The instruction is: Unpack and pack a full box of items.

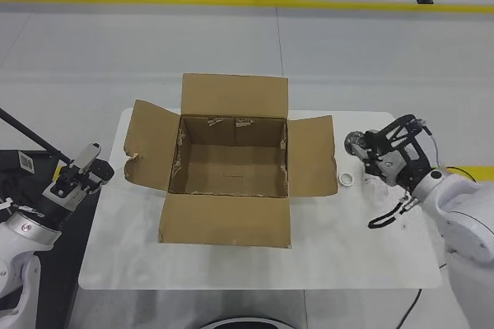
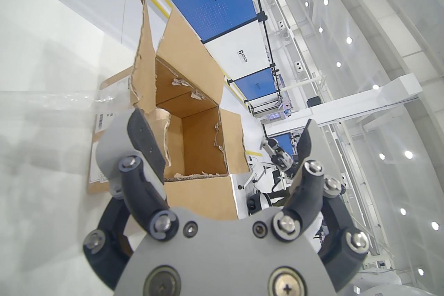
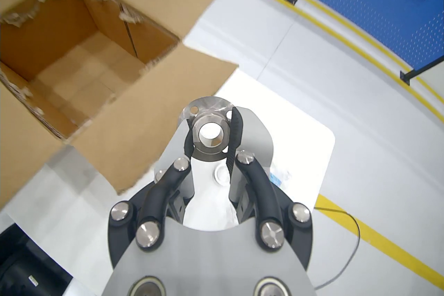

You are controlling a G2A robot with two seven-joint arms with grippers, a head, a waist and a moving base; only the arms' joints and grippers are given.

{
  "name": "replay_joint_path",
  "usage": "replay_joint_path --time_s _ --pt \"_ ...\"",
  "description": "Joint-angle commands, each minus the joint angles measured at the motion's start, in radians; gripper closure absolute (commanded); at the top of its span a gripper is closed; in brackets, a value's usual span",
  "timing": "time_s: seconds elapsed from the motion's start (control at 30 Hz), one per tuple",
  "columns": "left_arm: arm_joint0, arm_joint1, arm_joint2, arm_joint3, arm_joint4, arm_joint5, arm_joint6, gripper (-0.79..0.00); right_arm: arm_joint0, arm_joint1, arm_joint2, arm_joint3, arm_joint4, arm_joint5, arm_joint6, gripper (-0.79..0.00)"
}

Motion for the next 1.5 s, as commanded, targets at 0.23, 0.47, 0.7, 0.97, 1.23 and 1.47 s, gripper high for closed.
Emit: replay_joint_path --time_s 0.23,0.47,0.7,0.97,1.23,1.47 --pt "0.000 0.000 0.000 0.000 0.000 0.000 0.000 -0.785 0.175 -0.022 -0.243 0.026 0.045 -0.005 -0.009 0.000" --pt "0.000 0.000 0.000 0.000 0.000 0.000 0.000 -0.785 0.433 -0.088 -0.578 0.201 0.012 0.050 0.006 0.000" --pt "0.000 0.000 0.000 0.000 0.000 0.000 0.000 -0.785 0.711 -0.212 -0.888 0.494 0.057 0.118 0.020 0.000" --pt "0.000 0.000 0.000 0.000 0.000 0.000 0.000 -0.785 0.898 -0.402 -1.154 0.864 0.116 0.123 0.008 0.000" --pt "0.000 0.000 0.000 0.000 0.000 0.000 0.000 -0.785 0.961 -0.567 -1.267 1.189 0.161 0.042 -0.012 0.000" --pt "0.000 0.000 0.000 0.000 0.000 0.000 0.000 -0.785 0.971 -0.671 -1.303 1.382 0.161 -0.015 -0.034 0.000"
